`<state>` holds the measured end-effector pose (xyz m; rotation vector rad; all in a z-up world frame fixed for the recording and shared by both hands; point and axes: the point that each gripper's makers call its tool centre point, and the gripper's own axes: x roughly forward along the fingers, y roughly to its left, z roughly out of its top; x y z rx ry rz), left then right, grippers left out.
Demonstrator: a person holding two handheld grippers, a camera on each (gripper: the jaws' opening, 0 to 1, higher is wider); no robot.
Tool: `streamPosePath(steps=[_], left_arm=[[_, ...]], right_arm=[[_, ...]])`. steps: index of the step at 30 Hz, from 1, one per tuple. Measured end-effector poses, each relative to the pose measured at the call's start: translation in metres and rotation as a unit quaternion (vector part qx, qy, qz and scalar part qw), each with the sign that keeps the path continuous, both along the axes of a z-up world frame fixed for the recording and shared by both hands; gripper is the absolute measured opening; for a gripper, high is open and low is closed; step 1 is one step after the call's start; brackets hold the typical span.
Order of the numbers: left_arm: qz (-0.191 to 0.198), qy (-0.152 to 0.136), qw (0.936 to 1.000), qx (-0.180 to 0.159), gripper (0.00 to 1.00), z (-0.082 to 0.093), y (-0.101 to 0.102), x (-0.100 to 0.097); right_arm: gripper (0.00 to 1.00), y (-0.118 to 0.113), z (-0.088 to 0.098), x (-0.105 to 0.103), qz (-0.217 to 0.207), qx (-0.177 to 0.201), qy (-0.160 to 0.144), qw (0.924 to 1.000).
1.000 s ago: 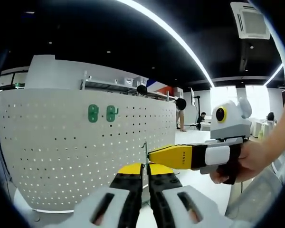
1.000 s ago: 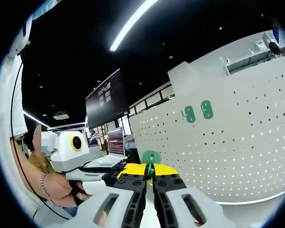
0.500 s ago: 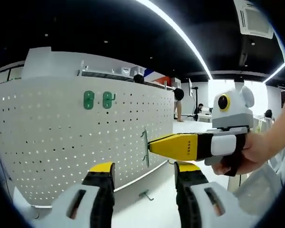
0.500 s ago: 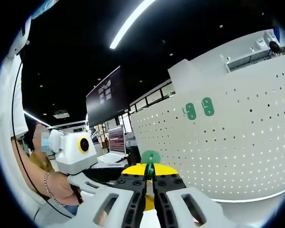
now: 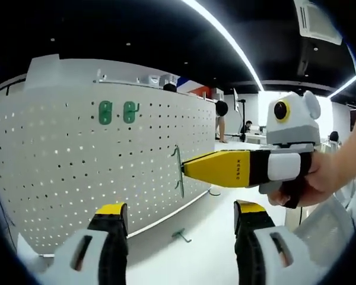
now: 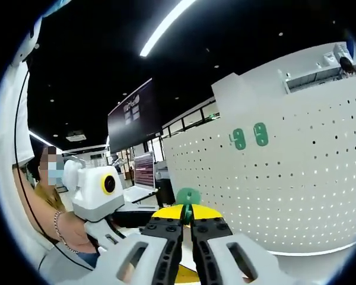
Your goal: Insert the hook assembly into the mounting plate slot until the hook locks in place.
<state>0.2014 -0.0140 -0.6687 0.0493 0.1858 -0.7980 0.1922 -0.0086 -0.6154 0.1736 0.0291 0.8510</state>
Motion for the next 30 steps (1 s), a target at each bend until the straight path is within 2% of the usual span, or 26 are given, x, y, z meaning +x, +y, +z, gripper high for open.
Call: streamPosePath(steps=[4, 21, 30], left_arm=[[-0.001, 0.018, 0.9998, 0.005, 0.73, -0.011, 0.002, 0.0], [-0.015, 0.07, 0.9969, 0.033, 0.72, -0.062, 0.014, -0.019], [-0.019, 0.083, 0.9954, 0.044, 0.72, -0.075, 0.019, -0.025]], right_arm=[[0.01, -0.006, 0.004, 0.003, -0.009, -0.013, -0.007, 0.9998], [0.01, -0.045, 0.006, 0.03, -0.071, -0.035, 0.002, 0.9969], [0.01, -0.056, 0.008, 0.045, -0.097, -0.053, 0.005, 0.9939]])
